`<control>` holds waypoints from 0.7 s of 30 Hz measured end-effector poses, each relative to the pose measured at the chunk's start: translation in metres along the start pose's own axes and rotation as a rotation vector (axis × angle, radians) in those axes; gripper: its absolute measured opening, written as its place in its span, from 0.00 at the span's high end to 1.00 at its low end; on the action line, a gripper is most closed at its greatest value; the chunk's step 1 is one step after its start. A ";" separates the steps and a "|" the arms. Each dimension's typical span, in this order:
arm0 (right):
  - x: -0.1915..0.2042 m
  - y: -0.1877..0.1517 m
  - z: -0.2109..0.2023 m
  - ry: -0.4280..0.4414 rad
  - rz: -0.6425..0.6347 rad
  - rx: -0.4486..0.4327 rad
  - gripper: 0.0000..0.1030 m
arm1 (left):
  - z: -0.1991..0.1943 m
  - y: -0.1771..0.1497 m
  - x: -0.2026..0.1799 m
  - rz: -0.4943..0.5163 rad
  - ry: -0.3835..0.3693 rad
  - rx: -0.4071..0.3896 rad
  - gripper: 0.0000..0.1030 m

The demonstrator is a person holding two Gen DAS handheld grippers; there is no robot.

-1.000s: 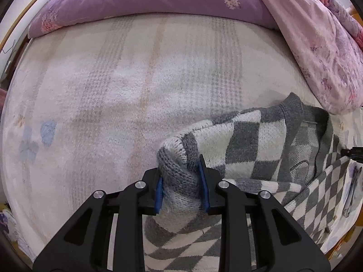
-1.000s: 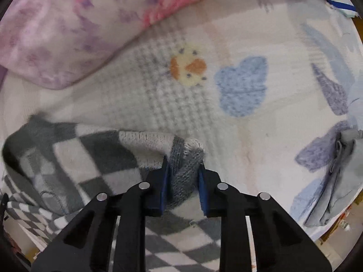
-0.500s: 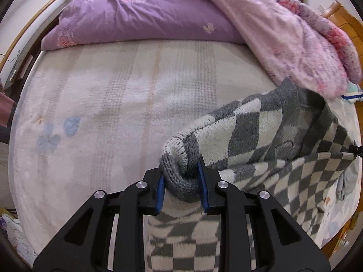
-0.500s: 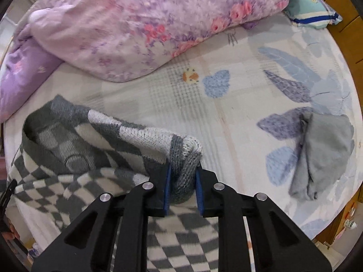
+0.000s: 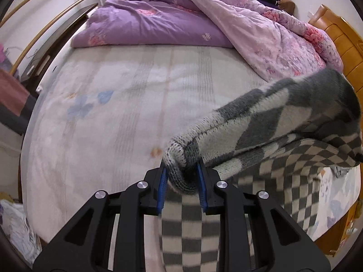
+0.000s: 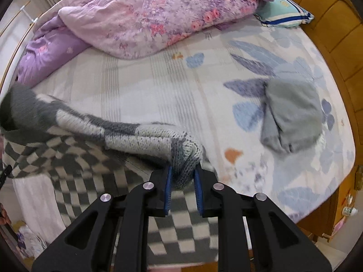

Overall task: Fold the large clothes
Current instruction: 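Grasp the cardigan side edge with the left tool while the right tool grasps the other side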

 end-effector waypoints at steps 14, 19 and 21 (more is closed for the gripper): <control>-0.056 -0.223 0.045 -0.066 0.011 0.272 1.00 | -0.018 -0.254 0.022 -0.141 0.065 0.308 0.82; -0.070 -0.279 0.085 -0.022 0.165 0.379 1.00 | 0.006 -0.309 0.027 -0.147 0.098 0.416 0.93; -0.070 -0.286 0.088 -0.021 0.183 0.401 0.99 | 0.002 -0.314 0.032 -0.203 0.094 0.422 0.92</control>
Point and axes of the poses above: each gripper's, at about its wrist camera, not at the fingertips, and z roughly the way its jaws point, x to its left, y to its top, the point moved 5 cm from there along z, roughly the way its jaws point, and after that the axes turned 9 degrees about -x, right-handed, at the moved point
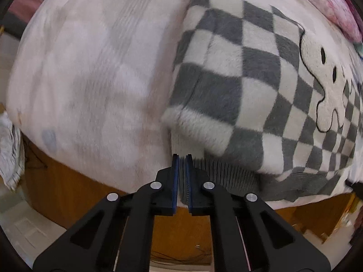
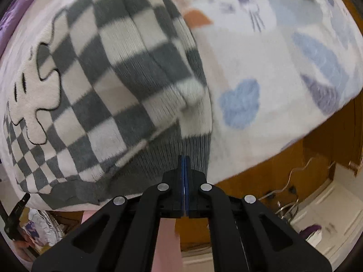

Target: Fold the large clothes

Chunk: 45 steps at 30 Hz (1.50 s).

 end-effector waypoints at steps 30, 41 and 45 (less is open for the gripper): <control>0.012 0.034 -0.009 0.065 0.416 -0.038 0.86 | -0.016 0.010 -0.020 -0.151 0.003 0.004 0.85; 0.012 0.024 0.035 -0.166 0.272 0.078 0.26 | 0.001 -0.004 -0.017 -0.083 0.140 0.090 0.38; 0.012 0.041 -0.015 -0.197 0.174 -0.055 0.20 | -0.034 0.027 -0.022 0.036 0.213 0.016 0.25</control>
Point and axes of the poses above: each gripper's, at about its wrist camera, not at the fingertips, and z roughly the way its jaws point, x to its left, y to its top, the point moved 5 cm from there along z, roughly the way its jaws point, and after that the axes turned 9 degrees about -x, right-handed, at the moved point
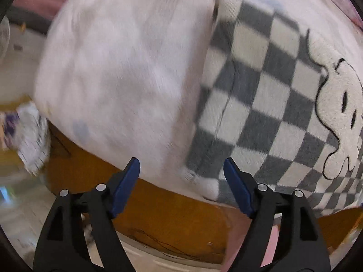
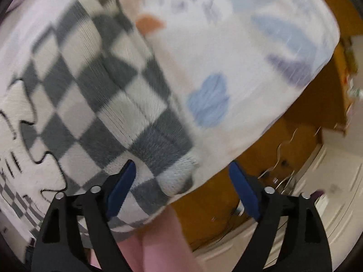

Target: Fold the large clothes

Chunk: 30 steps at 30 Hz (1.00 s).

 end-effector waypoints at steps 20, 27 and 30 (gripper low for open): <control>0.334 0.055 -0.003 0.359 -0.517 -0.069 0.73 | 0.083 0.151 -0.149 0.134 -0.317 -0.023 0.68; 0.230 0.128 0.006 0.077 -0.421 -0.134 0.86 | 0.085 0.166 -0.072 0.097 -0.313 -0.064 0.97; 0.185 0.160 0.042 0.237 -0.215 -0.023 0.94 | 0.098 0.170 -0.066 0.063 -0.378 -0.036 0.97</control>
Point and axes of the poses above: each gripper's, at about its wrist camera, not at the fingertips, and z roughly the way its jaws point, x to its left, y to its top, the point moved 5 cm from there along z, roughly the way its jaws point, and after that the axes turned 9 degrees about -x, right-handed, at the moved point
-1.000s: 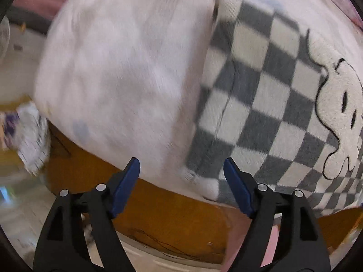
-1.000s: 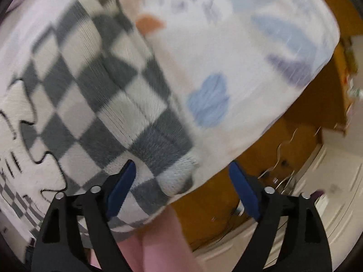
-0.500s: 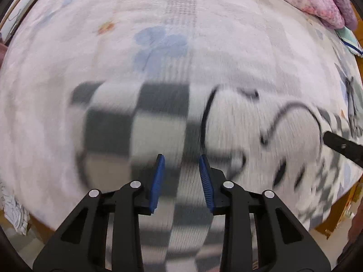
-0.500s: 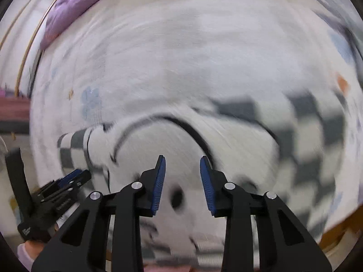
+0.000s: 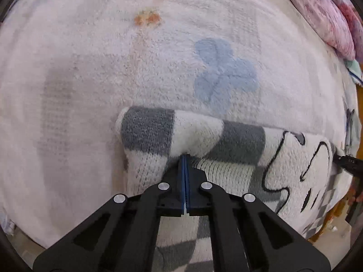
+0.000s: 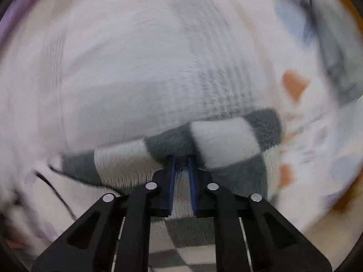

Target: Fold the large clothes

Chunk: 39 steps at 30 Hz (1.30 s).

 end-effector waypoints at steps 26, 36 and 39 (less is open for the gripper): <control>0.026 -0.143 -0.035 -0.082 -0.081 0.147 0.30 | -0.065 -0.159 -0.017 0.006 0.227 0.108 0.86; 0.048 -0.024 -0.078 -0.103 -0.096 -0.081 0.13 | -0.072 -0.054 -0.036 0.001 0.221 -0.057 0.34; -0.018 -0.021 -0.083 -0.106 -0.077 -0.088 0.13 | -0.058 -0.030 -0.013 -0.001 0.249 -0.090 0.31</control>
Point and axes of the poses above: each gripper's, at about its wrist camera, not at the fingertips, and z roughly the way its jaws point, x to its left, y to its top, the point moved 5 cm from there along z, roughly the way its jaws point, and after that the axes turned 9 degrees about -x, right-handed, at the moved point
